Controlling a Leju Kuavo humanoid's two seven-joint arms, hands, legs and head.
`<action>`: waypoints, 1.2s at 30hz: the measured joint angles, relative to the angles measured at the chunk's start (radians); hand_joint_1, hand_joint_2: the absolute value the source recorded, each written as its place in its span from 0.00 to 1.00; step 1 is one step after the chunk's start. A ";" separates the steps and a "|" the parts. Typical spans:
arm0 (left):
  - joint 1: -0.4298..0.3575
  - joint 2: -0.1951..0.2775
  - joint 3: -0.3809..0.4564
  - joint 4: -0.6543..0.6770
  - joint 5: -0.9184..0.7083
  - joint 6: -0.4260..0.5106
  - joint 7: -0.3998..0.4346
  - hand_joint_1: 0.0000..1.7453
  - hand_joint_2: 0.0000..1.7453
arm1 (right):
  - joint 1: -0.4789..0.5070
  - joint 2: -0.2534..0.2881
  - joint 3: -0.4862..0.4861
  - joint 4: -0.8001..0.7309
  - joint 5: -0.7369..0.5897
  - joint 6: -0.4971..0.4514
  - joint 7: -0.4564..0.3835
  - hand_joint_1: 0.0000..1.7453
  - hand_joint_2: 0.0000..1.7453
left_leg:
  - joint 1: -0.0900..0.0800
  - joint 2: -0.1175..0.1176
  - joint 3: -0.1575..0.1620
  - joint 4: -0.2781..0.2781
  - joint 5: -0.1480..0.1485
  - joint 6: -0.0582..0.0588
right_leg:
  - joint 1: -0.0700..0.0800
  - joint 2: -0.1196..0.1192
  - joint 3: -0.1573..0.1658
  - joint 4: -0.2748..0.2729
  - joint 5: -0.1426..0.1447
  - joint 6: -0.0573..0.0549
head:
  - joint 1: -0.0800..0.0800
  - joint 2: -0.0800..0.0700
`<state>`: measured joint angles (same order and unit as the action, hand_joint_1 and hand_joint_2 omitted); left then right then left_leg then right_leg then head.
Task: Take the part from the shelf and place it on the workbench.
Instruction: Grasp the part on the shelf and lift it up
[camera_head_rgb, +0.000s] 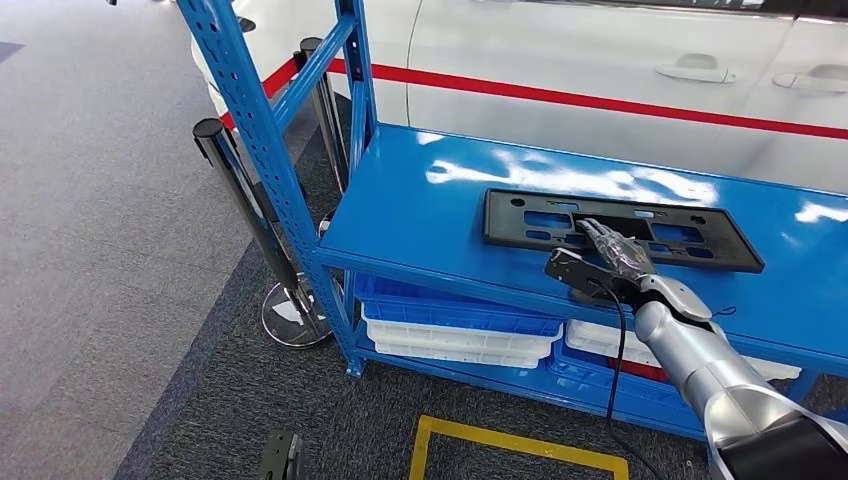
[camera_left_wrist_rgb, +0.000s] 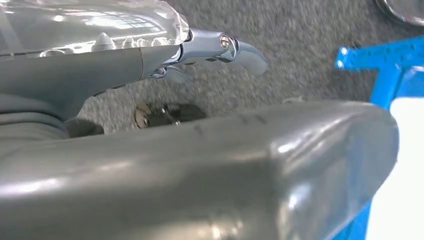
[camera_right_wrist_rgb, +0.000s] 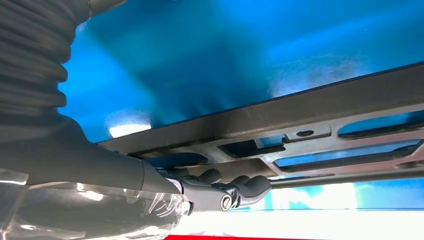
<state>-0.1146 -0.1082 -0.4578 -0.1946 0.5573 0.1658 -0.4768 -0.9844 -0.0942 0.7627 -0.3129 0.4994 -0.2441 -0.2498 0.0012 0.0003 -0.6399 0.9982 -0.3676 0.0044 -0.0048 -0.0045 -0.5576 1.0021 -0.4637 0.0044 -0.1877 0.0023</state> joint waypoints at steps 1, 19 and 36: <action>0.000 0.001 0.000 0.000 0.000 0.000 0.003 0.00 0.75 | 0.001 0.000 0.000 0.000 0.000 -0.001 0.001 0.00 1.00 | 0.000 0.000 0.000 0.000 0.000 0.000 | 0.000 0.000 0.000 0.000 0.000 0.000 | 0.000 0.000; 0.001 0.008 0.000 0.000 0.003 -0.010 0.026 0.00 0.00 | 0.009 -0.003 0.000 -0.003 -0.002 -0.001 0.002 0.00 1.00 | -0.002 0.000 0.006 -0.011 -0.012 0.029 | -0.006 -0.001 0.001 0.013 0.014 0.020 | 0.000 0.000; 0.005 0.005 0.000 0.000 0.003 -0.016 0.037 0.00 0.00 | 0.013 -0.016 0.000 -0.007 -0.005 0.008 -0.001 0.00 1.00 | 0.024 0.000 0.034 0.021 -0.050 0.000 | -0.033 0.008 -0.041 0.026 0.023 0.023 | 0.001 0.000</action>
<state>-0.1095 -0.1034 -0.4574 -0.1946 0.5599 0.1500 -0.4399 -0.9712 -0.1099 0.7626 -0.3197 0.4940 -0.2360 -0.2506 0.0250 0.0003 -0.6063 1.0194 -0.4177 0.0047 -0.0383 0.0033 -0.5984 1.0282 -0.4408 0.0271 -0.1866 0.0023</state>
